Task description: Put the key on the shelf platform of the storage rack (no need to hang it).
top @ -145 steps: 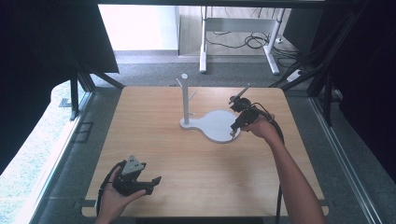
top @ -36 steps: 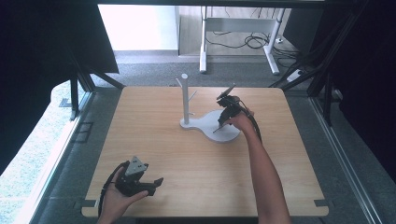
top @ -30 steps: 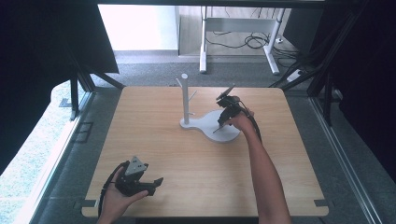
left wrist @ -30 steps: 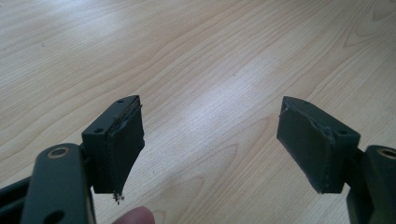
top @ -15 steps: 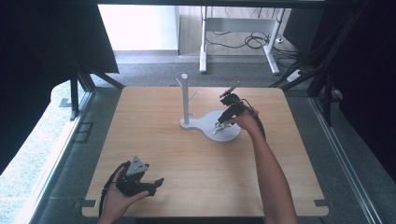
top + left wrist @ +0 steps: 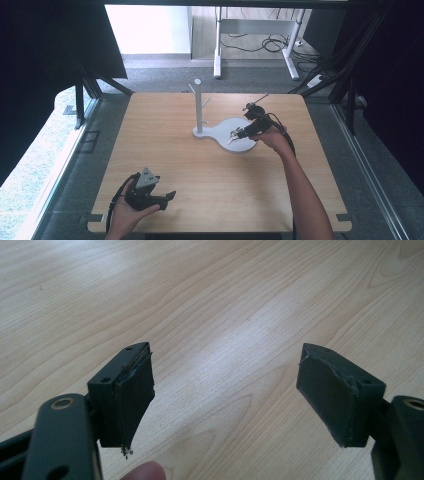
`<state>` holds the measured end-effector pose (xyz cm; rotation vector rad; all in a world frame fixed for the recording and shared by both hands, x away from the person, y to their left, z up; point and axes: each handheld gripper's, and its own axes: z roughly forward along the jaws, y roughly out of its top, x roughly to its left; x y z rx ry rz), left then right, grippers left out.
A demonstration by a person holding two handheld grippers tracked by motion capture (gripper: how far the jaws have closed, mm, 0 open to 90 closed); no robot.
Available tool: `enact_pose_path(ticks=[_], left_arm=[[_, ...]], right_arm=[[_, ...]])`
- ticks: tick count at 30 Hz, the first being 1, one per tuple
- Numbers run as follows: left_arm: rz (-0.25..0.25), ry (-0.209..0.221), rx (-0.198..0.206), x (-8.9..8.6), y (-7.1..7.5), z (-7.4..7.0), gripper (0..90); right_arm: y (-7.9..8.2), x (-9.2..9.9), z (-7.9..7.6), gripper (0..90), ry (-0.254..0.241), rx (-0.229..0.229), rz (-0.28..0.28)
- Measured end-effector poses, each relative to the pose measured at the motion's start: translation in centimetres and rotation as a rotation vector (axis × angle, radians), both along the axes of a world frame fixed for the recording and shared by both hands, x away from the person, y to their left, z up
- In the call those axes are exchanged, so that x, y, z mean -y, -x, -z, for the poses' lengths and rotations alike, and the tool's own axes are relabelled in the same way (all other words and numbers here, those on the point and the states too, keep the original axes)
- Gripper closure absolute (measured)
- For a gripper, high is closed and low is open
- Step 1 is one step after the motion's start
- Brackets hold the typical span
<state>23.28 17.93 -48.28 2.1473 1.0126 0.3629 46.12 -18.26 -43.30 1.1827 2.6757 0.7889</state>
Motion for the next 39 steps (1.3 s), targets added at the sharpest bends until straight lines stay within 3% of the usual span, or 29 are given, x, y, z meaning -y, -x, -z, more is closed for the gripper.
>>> enact_pose_path(ticks=[11, 20, 33, 39], left_arm=[[-0.002, 0.0, 0.0, 0.0, 0.0, 0.0, 23.2], [-0.012, -0.003, -0.003, -0.2, -0.1, 0.1, 23.2], [-0.018, -0.004, -0.007, -0.3, -0.2, 0.2, 23.2], [-0.017, -0.009, -0.009, -0.2, -0.2, 0.3, 23.2]], right_arm=[[4.5, 2.9, -0.3, 50.2, -0.037, 0.043, -0.042], [8.5, 5.9, 0.9, 50.2, -0.105, 0.069, -0.045], [13.2, 9.5, 3.6, 49.6, -0.091, 0.06, -0.011], [13.5, 9.9, 4.5, 48.1, -0.072, 0.056, 0.008]])
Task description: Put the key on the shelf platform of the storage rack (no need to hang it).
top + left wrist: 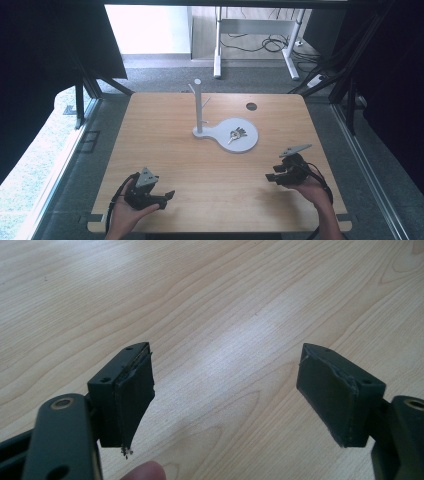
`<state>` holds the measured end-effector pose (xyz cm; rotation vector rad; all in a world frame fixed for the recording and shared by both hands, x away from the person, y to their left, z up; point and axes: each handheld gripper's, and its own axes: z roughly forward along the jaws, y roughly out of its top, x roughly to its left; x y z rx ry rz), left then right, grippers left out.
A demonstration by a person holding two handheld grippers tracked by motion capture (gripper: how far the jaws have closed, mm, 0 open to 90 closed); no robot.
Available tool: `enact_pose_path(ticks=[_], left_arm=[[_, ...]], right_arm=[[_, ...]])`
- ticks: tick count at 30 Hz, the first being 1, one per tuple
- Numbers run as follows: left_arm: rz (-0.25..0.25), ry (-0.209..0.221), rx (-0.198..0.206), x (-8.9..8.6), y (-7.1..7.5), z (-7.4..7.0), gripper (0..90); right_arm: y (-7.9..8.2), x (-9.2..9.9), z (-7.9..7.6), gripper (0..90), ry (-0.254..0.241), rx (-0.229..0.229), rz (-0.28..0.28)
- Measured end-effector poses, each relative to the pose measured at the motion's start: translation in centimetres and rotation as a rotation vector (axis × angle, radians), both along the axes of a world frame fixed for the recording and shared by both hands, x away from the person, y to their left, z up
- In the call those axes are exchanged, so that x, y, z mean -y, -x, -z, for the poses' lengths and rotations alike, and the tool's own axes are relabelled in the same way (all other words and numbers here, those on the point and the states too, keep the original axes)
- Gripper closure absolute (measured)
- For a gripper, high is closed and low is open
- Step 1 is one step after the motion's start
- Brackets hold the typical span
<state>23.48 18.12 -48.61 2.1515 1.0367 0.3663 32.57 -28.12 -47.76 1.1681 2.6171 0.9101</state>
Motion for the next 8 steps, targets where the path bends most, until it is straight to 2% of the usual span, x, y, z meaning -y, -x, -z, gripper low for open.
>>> enact_pose_path(ticks=[4, 8], left_arm=[[0.004, -0.004, 0.002, 0.1, 0.1, 0.0, 23.1], [0.006, -0.002, 0.006, 0.1, 0.1, -0.1, 23.1]], right_arm=[[-0.2, -0.3, 0.6, 42.2, 0.017, 0.017, 0.027], [-0.6, -0.3, 2.4, 38.6, 0.047, 0.028, 0.095]])
